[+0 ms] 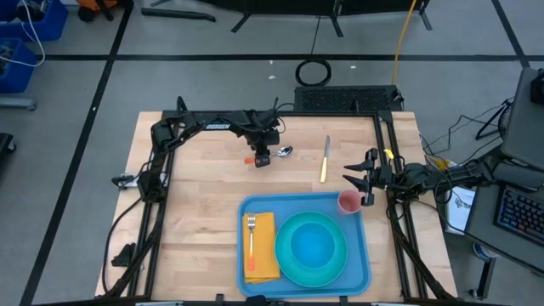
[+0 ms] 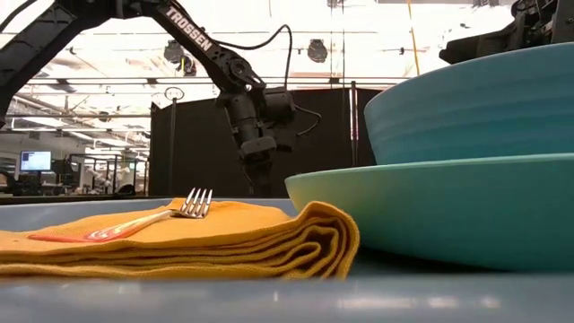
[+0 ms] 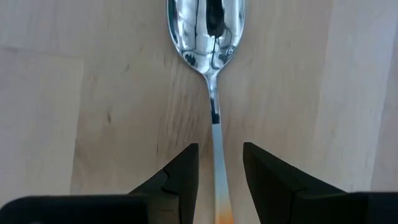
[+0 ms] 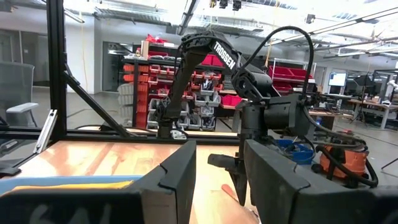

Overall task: Set up tray
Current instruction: Put the orange spoon on the orange table napkin to the right of the orange fork

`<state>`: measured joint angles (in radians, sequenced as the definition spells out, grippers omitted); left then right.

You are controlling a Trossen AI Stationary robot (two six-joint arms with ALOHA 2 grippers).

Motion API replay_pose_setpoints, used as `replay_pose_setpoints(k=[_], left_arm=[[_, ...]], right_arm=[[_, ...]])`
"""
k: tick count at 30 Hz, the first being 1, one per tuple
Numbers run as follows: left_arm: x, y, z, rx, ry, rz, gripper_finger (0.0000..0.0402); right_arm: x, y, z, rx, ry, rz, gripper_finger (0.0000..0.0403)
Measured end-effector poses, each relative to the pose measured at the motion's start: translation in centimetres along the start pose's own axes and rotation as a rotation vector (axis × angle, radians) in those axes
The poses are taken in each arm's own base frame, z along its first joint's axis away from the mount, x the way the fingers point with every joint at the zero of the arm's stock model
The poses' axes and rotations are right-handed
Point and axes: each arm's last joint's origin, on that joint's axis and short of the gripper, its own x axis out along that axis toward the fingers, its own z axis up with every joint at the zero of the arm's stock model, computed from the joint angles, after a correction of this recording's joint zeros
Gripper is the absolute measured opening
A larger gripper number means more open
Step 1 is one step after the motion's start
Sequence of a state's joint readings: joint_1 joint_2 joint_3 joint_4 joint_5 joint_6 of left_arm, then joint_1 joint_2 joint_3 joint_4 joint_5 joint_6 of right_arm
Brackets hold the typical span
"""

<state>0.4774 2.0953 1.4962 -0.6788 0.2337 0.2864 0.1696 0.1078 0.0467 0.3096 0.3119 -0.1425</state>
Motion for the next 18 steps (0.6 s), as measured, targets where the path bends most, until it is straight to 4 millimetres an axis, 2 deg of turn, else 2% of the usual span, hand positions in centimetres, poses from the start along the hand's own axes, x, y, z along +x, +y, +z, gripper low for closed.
replay_pose_setpoints(k=[8,13,18], left_arm=[[0.0,0.1,0.4,0.012,-0.039,0.004,0.0129],[1.2,0.4,0.0,0.002,-0.012,-0.007,0.0129],[1.5,0.4,0.1,0.005,-0.005,0.012,0.0129]], right_arm=[[0.0,0.0,0.0,0.0,0.0,0.0,0.0125],[0.0,0.0,0.0,0.0,0.001,0.0,0.0125],[0.0,0.0,0.0,0.0,0.0,0.001,0.0125]])
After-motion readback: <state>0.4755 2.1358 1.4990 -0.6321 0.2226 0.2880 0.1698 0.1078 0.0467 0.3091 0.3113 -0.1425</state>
